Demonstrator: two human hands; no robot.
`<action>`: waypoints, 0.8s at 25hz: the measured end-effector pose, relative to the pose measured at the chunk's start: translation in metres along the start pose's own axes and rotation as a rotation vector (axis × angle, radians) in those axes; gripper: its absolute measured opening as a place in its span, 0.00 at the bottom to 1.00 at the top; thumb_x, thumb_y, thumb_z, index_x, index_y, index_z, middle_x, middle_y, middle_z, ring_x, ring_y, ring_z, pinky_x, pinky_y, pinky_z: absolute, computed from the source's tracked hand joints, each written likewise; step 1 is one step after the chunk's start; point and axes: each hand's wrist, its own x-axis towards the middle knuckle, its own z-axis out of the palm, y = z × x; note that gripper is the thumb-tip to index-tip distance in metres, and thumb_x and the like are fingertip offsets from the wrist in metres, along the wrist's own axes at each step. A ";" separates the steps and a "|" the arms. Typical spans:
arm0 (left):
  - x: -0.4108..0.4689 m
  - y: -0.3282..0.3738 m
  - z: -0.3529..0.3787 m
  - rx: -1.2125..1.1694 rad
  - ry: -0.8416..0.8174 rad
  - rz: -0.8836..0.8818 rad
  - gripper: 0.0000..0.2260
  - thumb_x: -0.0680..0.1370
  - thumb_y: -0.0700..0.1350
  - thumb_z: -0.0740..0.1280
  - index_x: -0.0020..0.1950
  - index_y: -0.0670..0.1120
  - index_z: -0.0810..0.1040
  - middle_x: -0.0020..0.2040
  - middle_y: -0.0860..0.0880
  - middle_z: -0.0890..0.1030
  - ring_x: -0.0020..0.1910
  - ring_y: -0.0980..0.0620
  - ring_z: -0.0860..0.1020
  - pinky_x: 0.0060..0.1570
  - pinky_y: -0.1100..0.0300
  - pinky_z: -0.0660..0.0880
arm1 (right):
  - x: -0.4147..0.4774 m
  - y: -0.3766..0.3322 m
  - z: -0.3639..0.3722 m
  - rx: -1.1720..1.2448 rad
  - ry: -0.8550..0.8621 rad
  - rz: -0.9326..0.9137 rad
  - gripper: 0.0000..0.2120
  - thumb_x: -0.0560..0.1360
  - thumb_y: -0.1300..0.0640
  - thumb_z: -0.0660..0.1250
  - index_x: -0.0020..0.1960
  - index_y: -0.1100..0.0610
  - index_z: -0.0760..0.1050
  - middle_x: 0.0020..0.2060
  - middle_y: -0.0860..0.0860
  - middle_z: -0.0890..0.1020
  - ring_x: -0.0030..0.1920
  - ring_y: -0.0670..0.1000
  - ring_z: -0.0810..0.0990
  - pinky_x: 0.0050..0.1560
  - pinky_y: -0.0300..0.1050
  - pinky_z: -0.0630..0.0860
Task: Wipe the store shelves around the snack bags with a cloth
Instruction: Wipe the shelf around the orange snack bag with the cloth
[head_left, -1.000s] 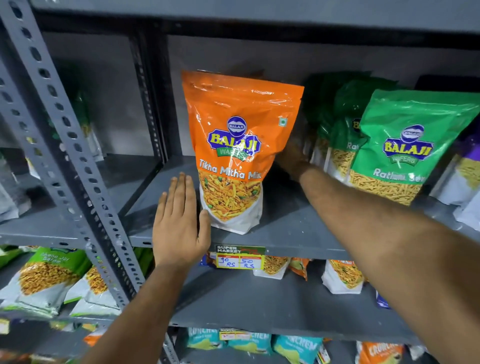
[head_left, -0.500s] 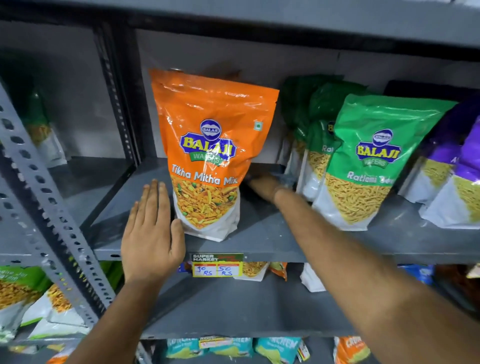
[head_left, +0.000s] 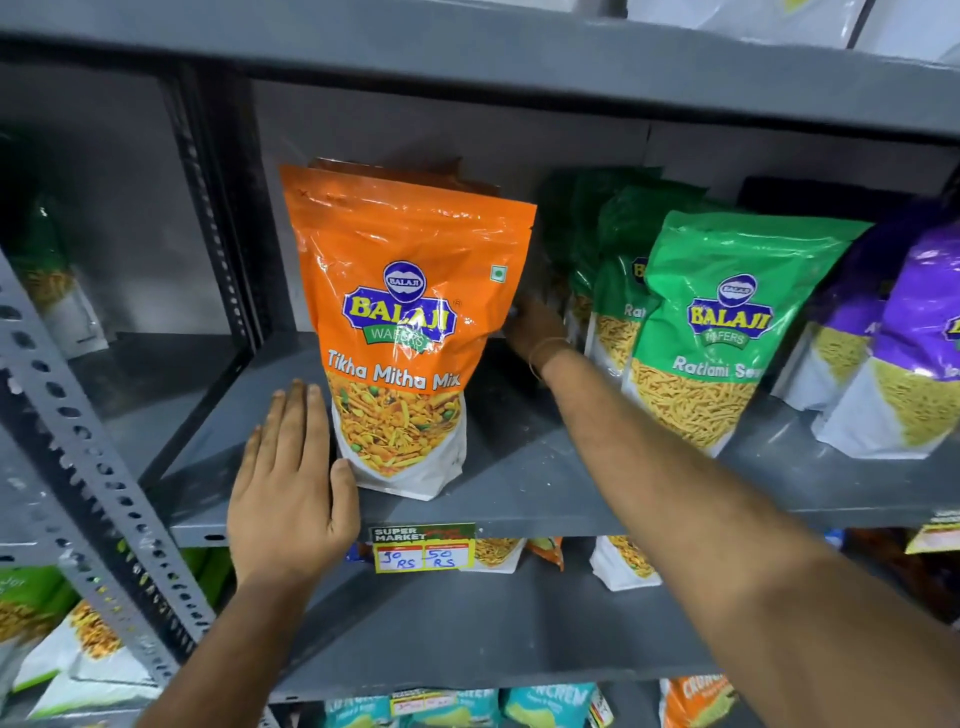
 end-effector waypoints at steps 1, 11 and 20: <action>-0.002 -0.001 -0.001 0.002 -0.002 0.000 0.32 0.85 0.54 0.50 0.88 0.41 0.59 0.87 0.39 0.64 0.87 0.39 0.62 0.83 0.38 0.62 | 0.013 0.003 0.011 -0.006 -0.013 -0.007 0.16 0.79 0.53 0.63 0.66 0.53 0.77 0.64 0.58 0.81 0.64 0.61 0.79 0.62 0.53 0.76; 0.000 0.001 -0.001 -0.002 -0.014 0.013 0.31 0.86 0.53 0.50 0.88 0.42 0.60 0.87 0.40 0.64 0.87 0.40 0.62 0.83 0.40 0.62 | -0.010 0.019 0.044 -0.014 -0.253 0.002 0.17 0.82 0.49 0.58 0.66 0.50 0.76 0.68 0.55 0.79 0.67 0.58 0.76 0.69 0.52 0.71; -0.001 0.003 -0.002 -0.025 -0.028 0.009 0.32 0.86 0.53 0.51 0.88 0.40 0.59 0.87 0.38 0.64 0.87 0.39 0.62 0.84 0.39 0.62 | -0.176 0.030 -0.024 -0.011 -0.351 -0.087 0.19 0.81 0.60 0.62 0.69 0.47 0.74 0.58 0.43 0.79 0.57 0.45 0.78 0.56 0.34 0.72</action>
